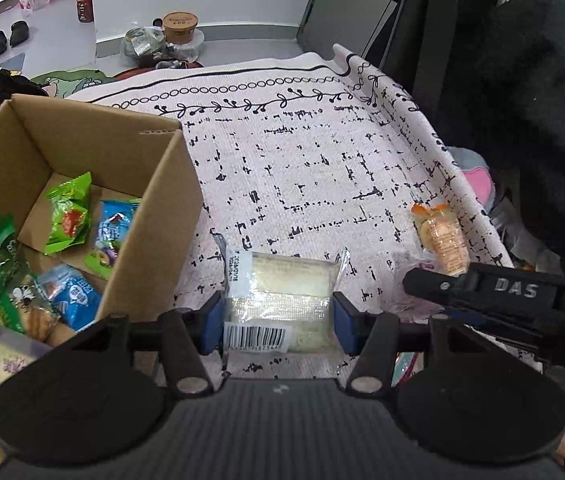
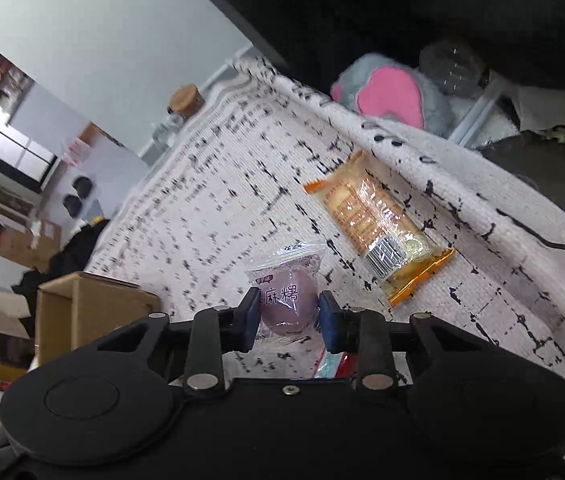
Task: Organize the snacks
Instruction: 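Grasp the pink round snack with the right tool, then carry the bread pack and pink snack over the box with both tools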
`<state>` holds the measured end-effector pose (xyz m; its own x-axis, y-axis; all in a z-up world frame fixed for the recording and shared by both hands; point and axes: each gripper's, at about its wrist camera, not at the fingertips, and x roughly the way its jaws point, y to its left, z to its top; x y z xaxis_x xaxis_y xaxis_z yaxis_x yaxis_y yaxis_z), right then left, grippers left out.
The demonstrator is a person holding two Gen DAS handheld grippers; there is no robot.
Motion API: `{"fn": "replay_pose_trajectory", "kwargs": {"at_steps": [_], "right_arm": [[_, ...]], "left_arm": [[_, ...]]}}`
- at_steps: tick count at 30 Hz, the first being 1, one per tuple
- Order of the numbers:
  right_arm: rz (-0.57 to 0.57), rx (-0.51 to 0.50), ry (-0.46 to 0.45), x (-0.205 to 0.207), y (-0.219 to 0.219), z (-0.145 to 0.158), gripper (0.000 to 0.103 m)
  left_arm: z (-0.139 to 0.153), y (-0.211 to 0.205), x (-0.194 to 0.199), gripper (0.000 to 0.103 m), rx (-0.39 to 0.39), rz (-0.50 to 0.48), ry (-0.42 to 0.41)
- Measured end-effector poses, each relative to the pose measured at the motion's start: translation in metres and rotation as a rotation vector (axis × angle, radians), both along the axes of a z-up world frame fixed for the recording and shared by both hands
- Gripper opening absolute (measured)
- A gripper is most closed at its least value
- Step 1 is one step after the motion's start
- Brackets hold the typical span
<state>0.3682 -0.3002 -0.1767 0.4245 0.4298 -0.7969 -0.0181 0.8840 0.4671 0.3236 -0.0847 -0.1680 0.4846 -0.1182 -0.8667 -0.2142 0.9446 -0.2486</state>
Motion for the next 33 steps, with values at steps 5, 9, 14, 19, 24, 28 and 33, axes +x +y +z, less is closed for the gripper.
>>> {"fn": "replay_pose_trajectory", "kwargs": {"at_steps": [5,9,14,19,24,28,33], "right_arm": [[-0.015,0.010,-0.035,-0.010,0.001,0.011,0.030],[-0.042,0.016,-0.053,-0.020,0.004,0.015,0.030],[-0.032,0.024,-0.088,-0.039,0.017,0.021,0.030],[-0.009,0.032,-0.146,-0.053,0.030,0.033,0.030],[-0.034,0.041,-0.154,-0.065,0.041,0.040,0.030],[-0.037,0.014,-0.176,-0.073,0.055,0.046,0.030],[-0.030,0.004,-0.179,-0.080,0.075,0.052,0.030]], "left_arm": [[0.013,0.005,-0.009,0.055,-0.007,-0.002,-0.020],[0.024,0.008,-0.015,0.055,-0.010,-0.008,-0.039],[0.037,0.014,-0.025,0.055,-0.010,-0.011,-0.072],[0.047,0.025,-0.036,0.055,-0.005,-0.007,-0.095],[0.054,0.038,-0.049,0.055,0.004,0.004,-0.105],[0.059,0.049,-0.057,0.055,0.001,0.012,-0.108],[0.068,0.065,-0.064,0.055,0.001,0.021,-0.122]]}}
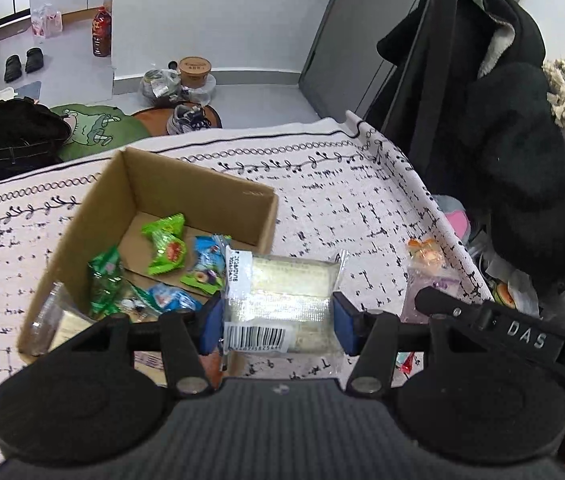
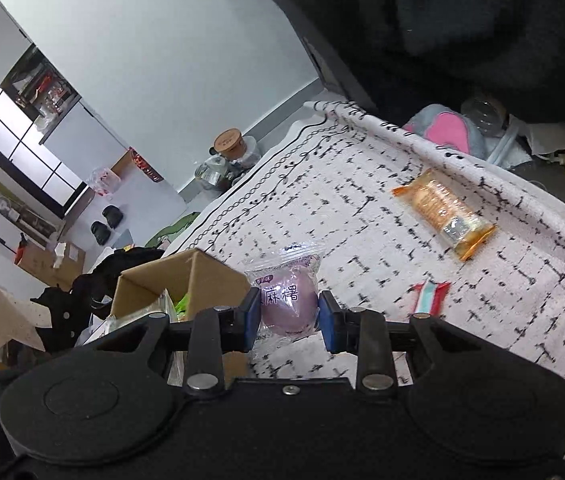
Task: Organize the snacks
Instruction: 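Carry the bread pack and pink snack over the box with both tools, then open both tools to drop the bread pack and pink snack into the box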
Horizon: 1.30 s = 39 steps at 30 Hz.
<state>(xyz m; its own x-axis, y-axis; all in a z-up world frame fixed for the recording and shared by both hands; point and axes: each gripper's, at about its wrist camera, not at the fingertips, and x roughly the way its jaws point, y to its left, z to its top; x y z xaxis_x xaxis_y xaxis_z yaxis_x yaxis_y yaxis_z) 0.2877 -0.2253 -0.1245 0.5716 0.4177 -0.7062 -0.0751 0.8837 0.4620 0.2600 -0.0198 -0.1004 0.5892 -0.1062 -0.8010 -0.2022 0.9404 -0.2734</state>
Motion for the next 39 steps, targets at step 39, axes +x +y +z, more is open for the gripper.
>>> {"fn": "replay_pose_trajectory", "kwargs": {"at_steps": [39], "right_arm": [[0.068,-0.036,0.045,0.015,0.086,0.016,0.060]], "left_arm": [[0.001,0.119,0.023,0.058,-0.024,0.133,-0.025]]}}
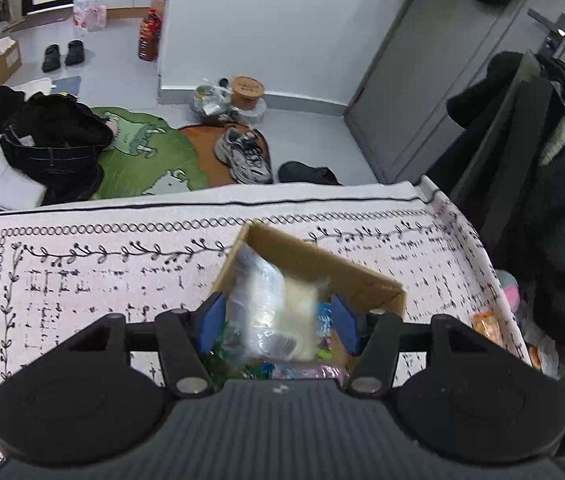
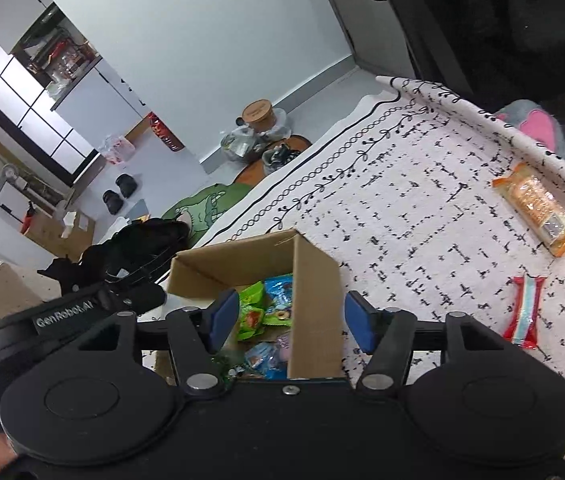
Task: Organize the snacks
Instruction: 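Open both tools to drop the bread pack and pink snack into the box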
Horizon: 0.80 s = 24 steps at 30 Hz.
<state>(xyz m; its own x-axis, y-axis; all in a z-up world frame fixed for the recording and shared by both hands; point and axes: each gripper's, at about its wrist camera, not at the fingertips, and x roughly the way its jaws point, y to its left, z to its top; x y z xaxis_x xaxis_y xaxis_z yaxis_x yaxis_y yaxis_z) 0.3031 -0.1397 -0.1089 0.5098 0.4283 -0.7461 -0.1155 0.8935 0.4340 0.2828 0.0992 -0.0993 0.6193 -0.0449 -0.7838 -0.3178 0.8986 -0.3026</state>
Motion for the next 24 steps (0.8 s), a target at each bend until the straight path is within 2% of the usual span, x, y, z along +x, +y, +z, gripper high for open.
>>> {"fn": "replay_pose_trajectory", "kwargs": {"at_steps": [4,11,16,24], "right_arm": [[-0.006,-0.008,-0.001,-0.001,-0.005,0.001,0.063],[-0.024,-0.041,-0.016,-0.005,-0.023,0.006,0.075],[-0.056,-0.080,-0.025,-0.007,-0.044,0.012,0.082],[-0.058,-0.109,-0.054,-0.012,-0.076,0.022,0.090]], "left_arm": [[0.003,0.002,0.001,0.059,0.002,0.014,-0.002],[0.006,-0.007,-0.003,0.065,0.037,0.006,0.012],[0.010,-0.022,-0.007,0.074,0.048,-0.016,0.018],[0.016,-0.054,-0.011,0.081,0.058,-0.059,0.038]]}}
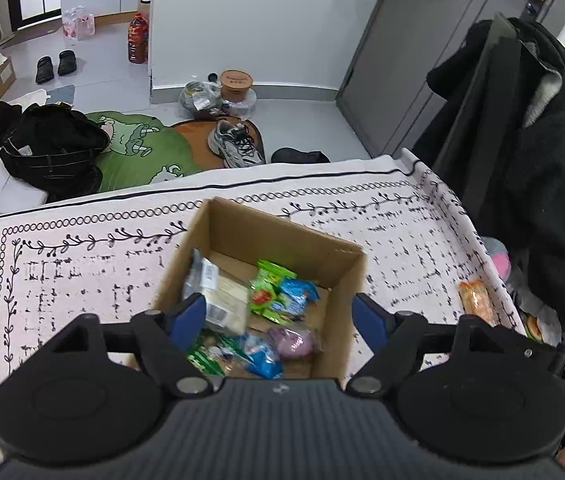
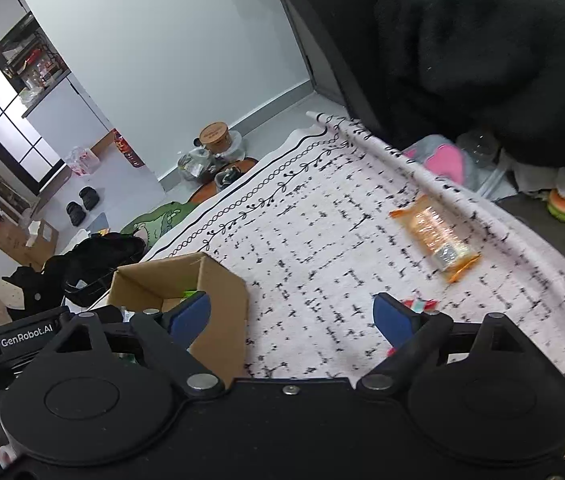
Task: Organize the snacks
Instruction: 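Open both tools to drop the bread pack and pink snack into the box, then move the left tool to the red-and-blue candy bar and grasp it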
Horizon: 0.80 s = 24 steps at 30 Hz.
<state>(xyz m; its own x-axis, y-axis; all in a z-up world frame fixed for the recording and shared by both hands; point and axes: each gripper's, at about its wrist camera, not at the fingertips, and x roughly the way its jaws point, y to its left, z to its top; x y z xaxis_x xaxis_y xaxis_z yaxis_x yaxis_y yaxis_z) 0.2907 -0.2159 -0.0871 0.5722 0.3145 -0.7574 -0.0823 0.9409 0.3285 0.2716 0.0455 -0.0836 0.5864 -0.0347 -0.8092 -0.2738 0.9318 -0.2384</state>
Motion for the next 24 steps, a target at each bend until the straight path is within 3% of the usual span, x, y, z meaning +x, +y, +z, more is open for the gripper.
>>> {"fn": "replay_pose_trajectory", "kwargs": {"at_steps": [3,15,24], "right_arm": [[0.001,-0.009,-0.013,-0.001,-0.010,0.004,0.095],[0.006,-0.013,-0.027,-0.003,-0.050,0.009,0.097],[-0.024,0.006,-0.033,-0.001,-0.080,0.005,0.101]], "left_arm": [[0.003,-0.011,-0.003,0.082,0.005,-0.012,-0.002],[0.010,-0.048,-0.012,0.084,0.015,-0.047,-0.015],[0.013,-0.077,-0.014,0.093,-0.007,-0.095,-0.035]]}}
